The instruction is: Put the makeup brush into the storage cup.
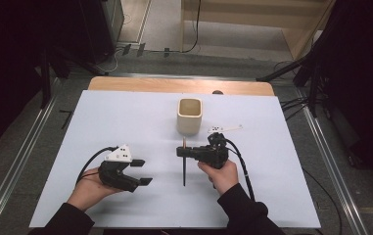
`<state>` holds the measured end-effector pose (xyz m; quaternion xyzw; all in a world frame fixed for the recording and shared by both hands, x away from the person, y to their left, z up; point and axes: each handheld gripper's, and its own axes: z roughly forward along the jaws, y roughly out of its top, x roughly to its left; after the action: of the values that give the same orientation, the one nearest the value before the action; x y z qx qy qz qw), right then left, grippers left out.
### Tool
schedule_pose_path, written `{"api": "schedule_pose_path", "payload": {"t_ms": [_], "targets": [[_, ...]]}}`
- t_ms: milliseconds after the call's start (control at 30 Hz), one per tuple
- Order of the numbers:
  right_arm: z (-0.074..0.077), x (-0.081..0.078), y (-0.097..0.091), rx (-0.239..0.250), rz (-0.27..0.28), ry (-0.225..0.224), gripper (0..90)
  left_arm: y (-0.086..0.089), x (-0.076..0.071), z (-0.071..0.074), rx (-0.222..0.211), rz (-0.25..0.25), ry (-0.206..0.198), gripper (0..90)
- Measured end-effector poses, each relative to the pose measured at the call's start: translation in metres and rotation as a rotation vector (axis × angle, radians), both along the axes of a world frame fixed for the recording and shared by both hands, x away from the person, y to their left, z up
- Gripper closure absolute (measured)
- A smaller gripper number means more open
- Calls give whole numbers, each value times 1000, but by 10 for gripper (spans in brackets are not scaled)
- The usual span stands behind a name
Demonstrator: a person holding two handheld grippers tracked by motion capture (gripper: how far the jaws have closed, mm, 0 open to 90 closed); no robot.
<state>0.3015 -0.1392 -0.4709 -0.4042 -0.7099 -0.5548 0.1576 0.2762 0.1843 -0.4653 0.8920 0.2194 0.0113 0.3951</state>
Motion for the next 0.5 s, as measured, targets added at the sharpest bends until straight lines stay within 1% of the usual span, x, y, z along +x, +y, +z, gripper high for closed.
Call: {"api": "schedule_pose_path", "payload": {"t_ms": [300, 433, 500], "targets": [[4, 2, -4, -21, -13, -17, 830, 14, -1, 0, 8, 22, -10, 311], [6, 4, -7, -25, -20, -28, 830, 20, -1, 0, 5, 33, -7, 307], [6, 5, -7, -27, -22, -26, 830, 23, -1, -1, 0, 38, -6, 307]]}}
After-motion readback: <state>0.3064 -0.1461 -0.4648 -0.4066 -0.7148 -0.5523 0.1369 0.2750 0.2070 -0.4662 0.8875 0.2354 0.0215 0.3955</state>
